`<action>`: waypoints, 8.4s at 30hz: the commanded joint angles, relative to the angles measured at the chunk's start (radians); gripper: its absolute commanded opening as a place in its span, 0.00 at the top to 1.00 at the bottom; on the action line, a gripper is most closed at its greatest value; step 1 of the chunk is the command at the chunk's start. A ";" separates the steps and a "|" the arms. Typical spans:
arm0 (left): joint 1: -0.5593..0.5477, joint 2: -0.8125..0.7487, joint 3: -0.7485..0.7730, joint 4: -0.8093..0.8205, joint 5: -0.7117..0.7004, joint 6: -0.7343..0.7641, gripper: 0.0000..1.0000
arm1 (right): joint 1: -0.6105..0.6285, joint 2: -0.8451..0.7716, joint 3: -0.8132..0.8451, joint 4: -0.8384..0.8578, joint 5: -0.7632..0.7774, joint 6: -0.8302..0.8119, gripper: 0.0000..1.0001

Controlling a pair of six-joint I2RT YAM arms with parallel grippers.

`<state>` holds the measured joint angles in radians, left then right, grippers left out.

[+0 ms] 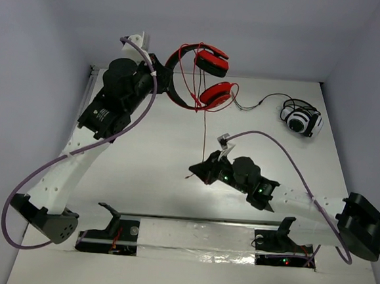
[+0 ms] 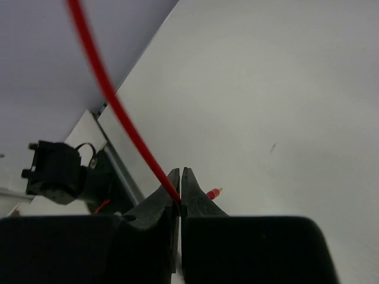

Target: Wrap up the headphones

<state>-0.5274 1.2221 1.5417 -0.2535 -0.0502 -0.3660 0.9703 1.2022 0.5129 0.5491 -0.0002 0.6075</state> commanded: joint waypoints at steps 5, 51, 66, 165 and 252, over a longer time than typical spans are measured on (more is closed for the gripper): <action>0.014 0.046 -0.109 0.197 -0.209 -0.073 1.00 | 0.119 -0.084 -0.011 -0.205 0.040 0.087 1.00; -0.279 0.010 -0.911 0.566 -0.246 -0.226 1.00 | 0.206 -0.061 0.289 -0.230 0.762 0.238 1.00; -0.330 0.030 -0.890 0.553 -0.283 -0.232 1.00 | 0.206 0.109 0.434 -0.324 1.071 0.357 1.00; -0.168 0.195 -0.724 0.441 -0.065 -0.194 1.00 | 0.038 0.324 0.722 -0.577 0.829 0.367 0.30; -0.098 -0.487 -0.732 0.318 -0.155 -0.159 0.01 | 0.007 -0.764 0.368 -0.839 0.868 -0.065 0.00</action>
<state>-0.6216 0.7692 0.7841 0.1162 -0.2237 -0.5388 0.9813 0.4313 0.8799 -0.2626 0.8974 0.6003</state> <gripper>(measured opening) 0.990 0.994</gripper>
